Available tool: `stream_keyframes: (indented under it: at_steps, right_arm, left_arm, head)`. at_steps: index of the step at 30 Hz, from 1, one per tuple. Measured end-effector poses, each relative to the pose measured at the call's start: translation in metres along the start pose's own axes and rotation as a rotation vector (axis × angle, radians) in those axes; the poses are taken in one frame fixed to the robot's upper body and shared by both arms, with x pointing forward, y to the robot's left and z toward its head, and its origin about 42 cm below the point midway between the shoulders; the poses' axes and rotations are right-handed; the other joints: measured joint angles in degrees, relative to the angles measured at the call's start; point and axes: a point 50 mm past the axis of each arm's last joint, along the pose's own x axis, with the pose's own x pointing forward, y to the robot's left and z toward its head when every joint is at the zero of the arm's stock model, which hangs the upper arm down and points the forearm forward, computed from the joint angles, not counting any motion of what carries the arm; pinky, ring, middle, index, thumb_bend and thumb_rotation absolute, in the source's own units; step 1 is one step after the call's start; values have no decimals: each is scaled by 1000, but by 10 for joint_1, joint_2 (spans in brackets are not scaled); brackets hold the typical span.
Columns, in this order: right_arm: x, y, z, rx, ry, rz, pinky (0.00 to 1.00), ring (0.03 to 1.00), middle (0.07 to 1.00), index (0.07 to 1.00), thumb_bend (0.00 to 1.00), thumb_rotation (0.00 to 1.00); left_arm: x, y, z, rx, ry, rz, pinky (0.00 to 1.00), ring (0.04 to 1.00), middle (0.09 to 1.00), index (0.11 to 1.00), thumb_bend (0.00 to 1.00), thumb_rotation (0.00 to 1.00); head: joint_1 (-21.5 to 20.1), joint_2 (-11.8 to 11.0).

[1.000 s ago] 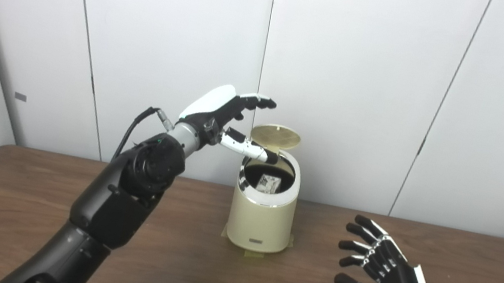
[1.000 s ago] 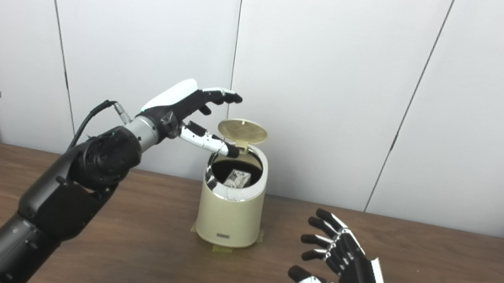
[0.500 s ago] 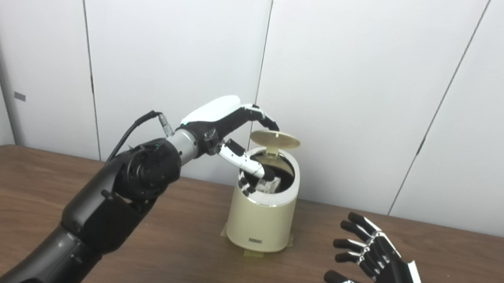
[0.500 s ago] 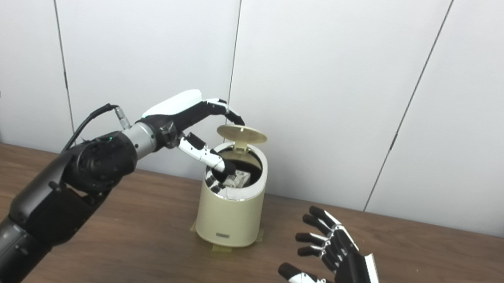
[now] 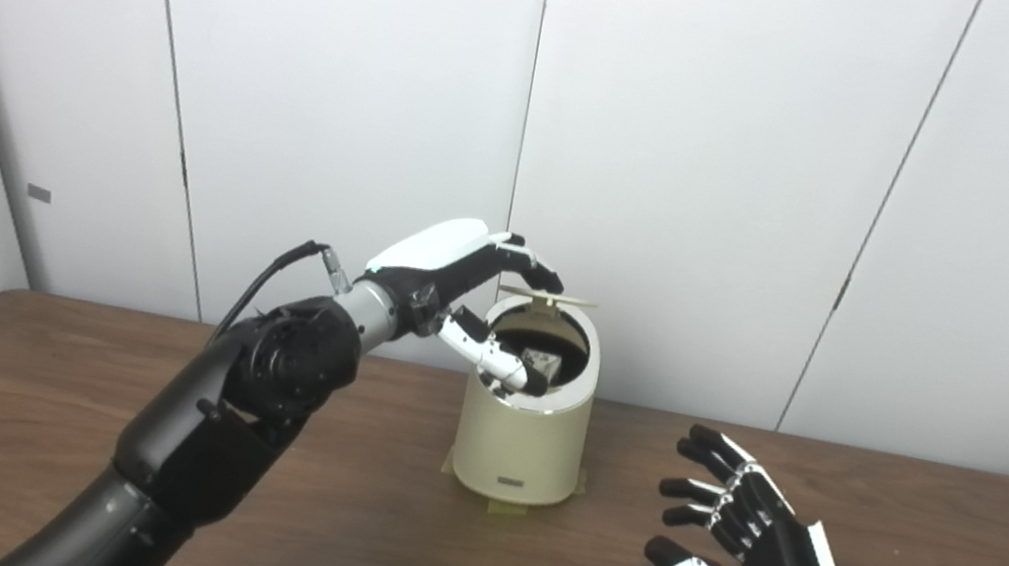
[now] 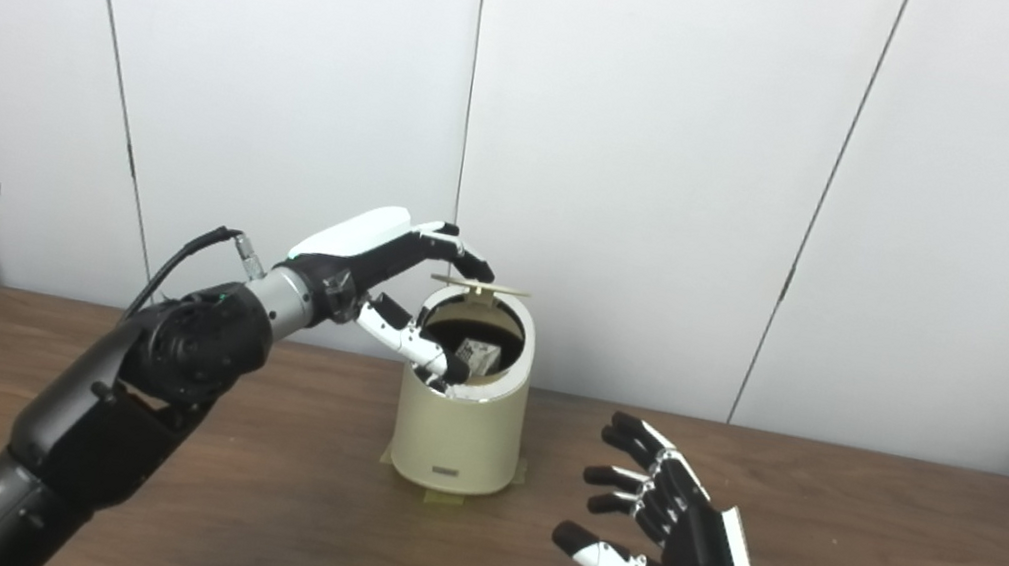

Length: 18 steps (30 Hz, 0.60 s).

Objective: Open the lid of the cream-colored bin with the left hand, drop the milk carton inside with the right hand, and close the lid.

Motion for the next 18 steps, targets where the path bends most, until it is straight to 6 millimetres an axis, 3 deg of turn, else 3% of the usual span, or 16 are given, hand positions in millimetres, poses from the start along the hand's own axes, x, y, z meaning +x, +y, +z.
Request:
stream_keyframes:
  at_steps: [5, 12, 18]
  right_arm:
    - [0, 0, 2, 0, -3, 0, 554, 658, 803, 792, 767, 333]
    - [0, 1, 2, -4, -1, 1, 546, 656, 793, 789, 778, 352]
    - [0, 2, 2, -5, 0, 3, 552, 663, 786, 784, 767, 346]
  left_arm:
    - [-7, -9, -5, 5, -10, -48, 1000, 983, 819, 786, 1000, 390]
    - [-15, -26, -8, 12, -1, -74, 1000, 971, 824, 796, 1000, 426]
    - [-14, -32, -3, 137, -10, -91, 1000, 966, 820, 795, 1000, 421]
  head:
    - [-1, 2]
    - [-6, 5]
    - [-8, 8]
